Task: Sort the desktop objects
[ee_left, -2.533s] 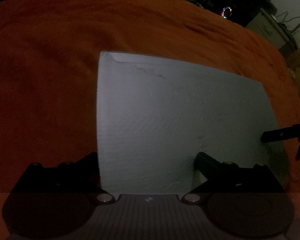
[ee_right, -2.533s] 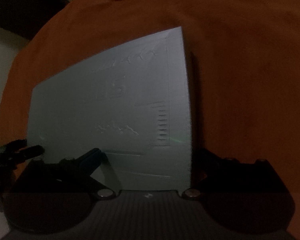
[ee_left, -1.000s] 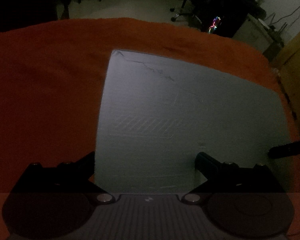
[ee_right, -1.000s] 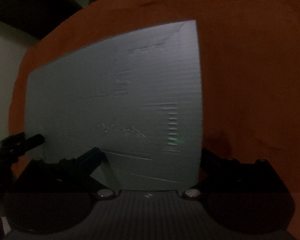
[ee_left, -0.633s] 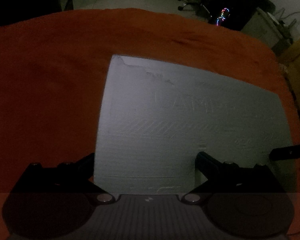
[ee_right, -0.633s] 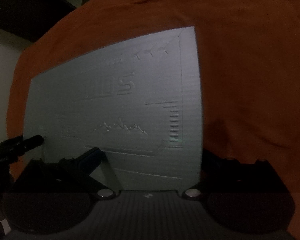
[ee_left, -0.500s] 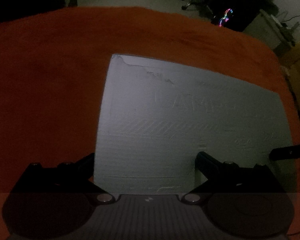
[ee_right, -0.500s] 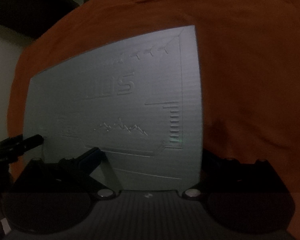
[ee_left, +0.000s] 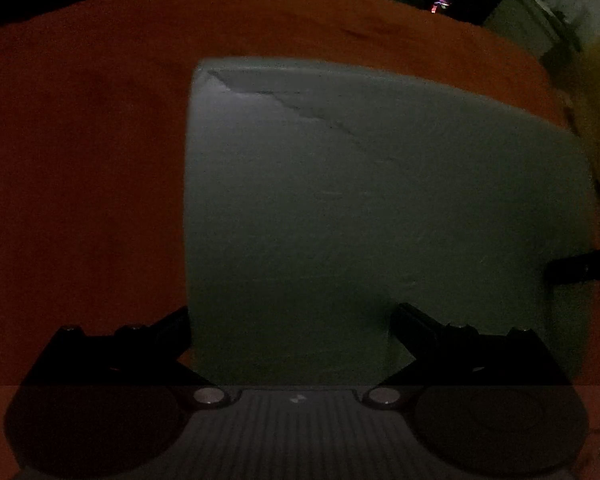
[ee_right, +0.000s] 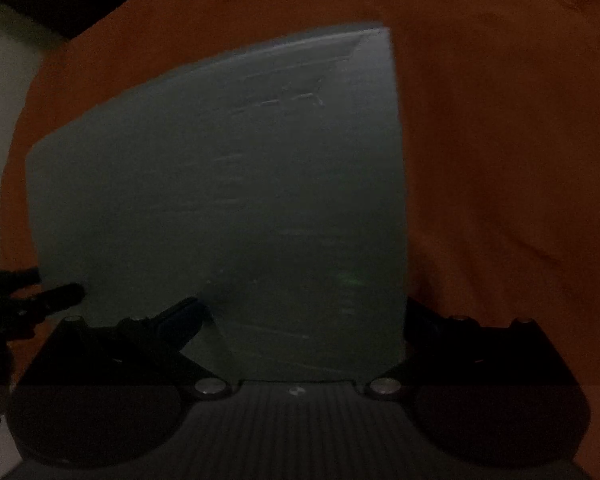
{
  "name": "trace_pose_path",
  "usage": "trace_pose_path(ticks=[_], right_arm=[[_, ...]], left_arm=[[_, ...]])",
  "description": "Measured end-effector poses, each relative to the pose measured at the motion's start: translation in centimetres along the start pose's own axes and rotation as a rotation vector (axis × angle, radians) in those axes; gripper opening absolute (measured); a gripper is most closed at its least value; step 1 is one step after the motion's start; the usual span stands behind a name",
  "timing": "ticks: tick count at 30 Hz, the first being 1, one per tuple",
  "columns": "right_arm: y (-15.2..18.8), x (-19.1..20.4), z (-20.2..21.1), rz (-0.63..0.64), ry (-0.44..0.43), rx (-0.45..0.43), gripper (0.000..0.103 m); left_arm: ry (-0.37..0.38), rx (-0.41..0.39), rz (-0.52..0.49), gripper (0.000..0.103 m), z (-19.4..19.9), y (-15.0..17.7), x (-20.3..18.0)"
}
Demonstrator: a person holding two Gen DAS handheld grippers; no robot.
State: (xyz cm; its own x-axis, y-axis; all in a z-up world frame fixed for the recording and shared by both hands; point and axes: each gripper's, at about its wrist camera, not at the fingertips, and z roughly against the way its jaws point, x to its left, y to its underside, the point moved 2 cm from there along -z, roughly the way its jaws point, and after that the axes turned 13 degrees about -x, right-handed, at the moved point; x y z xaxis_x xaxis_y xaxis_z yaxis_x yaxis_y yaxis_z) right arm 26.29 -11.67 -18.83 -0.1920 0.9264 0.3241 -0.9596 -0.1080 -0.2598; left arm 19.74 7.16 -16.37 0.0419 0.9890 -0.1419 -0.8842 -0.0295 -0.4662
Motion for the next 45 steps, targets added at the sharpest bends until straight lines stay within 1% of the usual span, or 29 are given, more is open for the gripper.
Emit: trace_pose_path(ticks=[3,8,10,11,13,15,18,22,24,25,26,28,31,33,35,38,40,42,45], right_arm=[[1.3,-1.4,-1.6,0.001,0.011,0.025,0.103],[2.0,-2.0,-1.9,0.066,0.013,-0.018,0.103],[2.1,-2.4,-2.0,0.098,0.003,-0.025,0.103],[2.0,-2.6,-2.0,0.114,-0.002,-0.024,0.103],[1.5,-3.3,-1.9,0.129,-0.001,-0.025,0.103],[1.1,-3.8,-1.8,0.119,0.0,-0.026,0.103],[0.7,-4.0,-2.1,0.13,0.023,-0.02,0.103],[0.9,-4.0,-1.9,0.197,0.024,-0.025,0.103],[1.3,-4.7,-2.6,0.197,0.042,0.013,0.103],[1.6,-5.1,-3.1,0.201,0.045,0.016,0.103],[1.7,-5.5,-3.4,0.195,0.035,0.006,0.103],[1.8,-6.4,-3.6,0.175,0.015,-0.015,0.103],[2.4,-7.4,-3.7,0.144,-0.012,-0.024,0.103],[3.0,-7.7,-3.8,0.131,-0.016,-0.004,0.103],[3.5,-7.8,-3.6,0.135,-0.011,0.016,0.103],[4.2,-8.2,-3.1,0.146,-0.01,0.002,0.103],[4.7,-8.4,-3.0,0.158,-0.008,0.007,0.103],[5.1,-8.5,-2.6,0.175,-0.007,0.022,0.103],[6.2,-8.2,-1.9,0.234,-0.004,0.035,0.103]], left_arm=[[0.004,0.063,-0.016,0.103,-1.4,1.7,-0.2],[0.014,0.041,0.032,0.103,-2.1,3.1,0.5],[0.013,0.037,0.008,0.103,-2.1,3.8,-0.2],[0.016,0.035,0.016,0.103,-2.0,4.3,-0.3],[0.007,0.009,0.011,0.103,-1.5,4.6,-0.1],[-0.015,0.003,-0.052,0.103,-1.3,5.0,-1.1],[-0.044,-0.035,-0.062,0.103,-1.2,5.6,-1.6],[-0.021,-0.053,-0.065,0.103,-1.1,6.1,-1.1],[-0.018,-0.069,-0.08,0.103,-0.6,7.0,-0.6],[-0.018,-0.078,-0.089,0.103,-0.1,7.8,-0.1],[-0.018,-0.087,-0.097,0.103,0.3,8.6,0.3],[-0.016,-0.105,-0.105,0.103,0.3,8.7,0.5],[-0.011,-0.116,-0.103,0.103,0.2,9.1,0.6],[-0.012,-0.087,-0.114,0.103,0.3,9.7,0.5],[-0.016,-0.08,-0.144,0.103,0.9,10.5,0.1],[-0.022,-0.072,-0.188,0.103,1.7,11.7,-0.4],[-0.023,-0.063,-0.219,0.102,2.3,12.5,-0.7],[-0.008,-0.045,-0.233,0.102,2.7,13.1,-0.4],[0.036,-0.047,-0.187,0.102,3.7,13.5,0.4]])
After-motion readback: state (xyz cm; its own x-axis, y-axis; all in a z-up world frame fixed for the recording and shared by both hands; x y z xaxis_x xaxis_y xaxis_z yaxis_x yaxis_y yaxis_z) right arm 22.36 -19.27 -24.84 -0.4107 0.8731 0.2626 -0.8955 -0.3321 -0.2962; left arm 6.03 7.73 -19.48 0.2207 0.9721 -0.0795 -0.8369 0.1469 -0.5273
